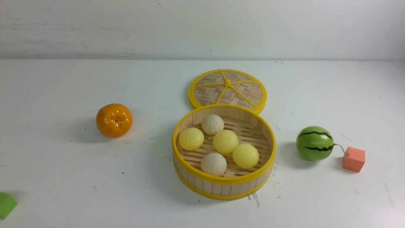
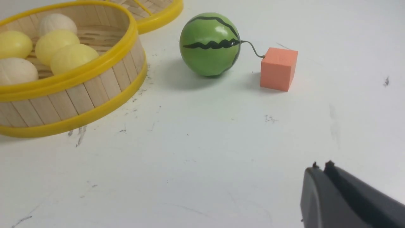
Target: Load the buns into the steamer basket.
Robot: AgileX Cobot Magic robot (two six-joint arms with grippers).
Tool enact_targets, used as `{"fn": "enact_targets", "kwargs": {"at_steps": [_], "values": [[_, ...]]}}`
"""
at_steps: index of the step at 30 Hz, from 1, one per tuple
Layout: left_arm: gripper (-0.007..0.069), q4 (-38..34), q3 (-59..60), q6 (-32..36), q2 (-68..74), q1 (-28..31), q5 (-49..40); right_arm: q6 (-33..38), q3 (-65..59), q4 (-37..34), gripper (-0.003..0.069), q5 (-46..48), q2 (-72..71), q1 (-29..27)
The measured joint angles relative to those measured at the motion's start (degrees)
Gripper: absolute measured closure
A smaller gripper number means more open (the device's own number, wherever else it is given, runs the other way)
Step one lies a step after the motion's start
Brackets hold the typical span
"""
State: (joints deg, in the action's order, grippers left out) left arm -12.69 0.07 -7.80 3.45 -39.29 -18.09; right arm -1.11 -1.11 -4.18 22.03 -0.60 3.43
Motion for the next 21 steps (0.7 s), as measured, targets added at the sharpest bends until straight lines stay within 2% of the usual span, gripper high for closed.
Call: {"fn": "enact_targets", "kwargs": {"at_steps": [6, 10, 11, 12, 14, 17, 18, 21], "values": [[0.0507, 1.47, 0.0, 0.0, 0.0, 0.67, 1.13, 0.0, 0.0, 0.0, 0.064, 0.0, 0.0, 0.0], [0.0571, 2.45, 0.0, -0.38, 0.0, 10.02, 6.43, 0.0, 0.0, 0.0, 0.0637, 0.0, 0.0, 0.0], [0.0609, 2.45, 0.0, -0.65, 0.0, 14.64, 7.38, 0.0, 0.0, 0.0, 0.0634, 0.0, 0.0, 0.0], [0.0622, 2.51, 0.0, -0.7, -0.08, 15.29, 7.52, 0.0, 0.0, 0.0, 0.0634, 0.0, 0.0, 0.0], [0.0638, 3.54, 0.33, -0.93, -1.27, 22.46, 6.4, 0.0, 0.0, 0.0, 0.0629, 0.0, 0.0, 0.0], [0.0638, 4.04, 1.14, -1.12, -3.21, 26.24, 3.74, 0.0, 0.0, 0.0, 0.0626, 0.0, 0.0, 0.0], [0.0638, 4.22, 1.33, -1.54, -3.9, 27.71, -0.62, 0.0, 0.0, 0.0, 0.0623, 0.05, 0.0, 0.0], [0.0638, 4.25, 1.66, -2.85, -4.06, 28.41, -3.3, 0.0, 0.0, 0.0, 0.0619, 0.05, 0.0, 0.0]]}}
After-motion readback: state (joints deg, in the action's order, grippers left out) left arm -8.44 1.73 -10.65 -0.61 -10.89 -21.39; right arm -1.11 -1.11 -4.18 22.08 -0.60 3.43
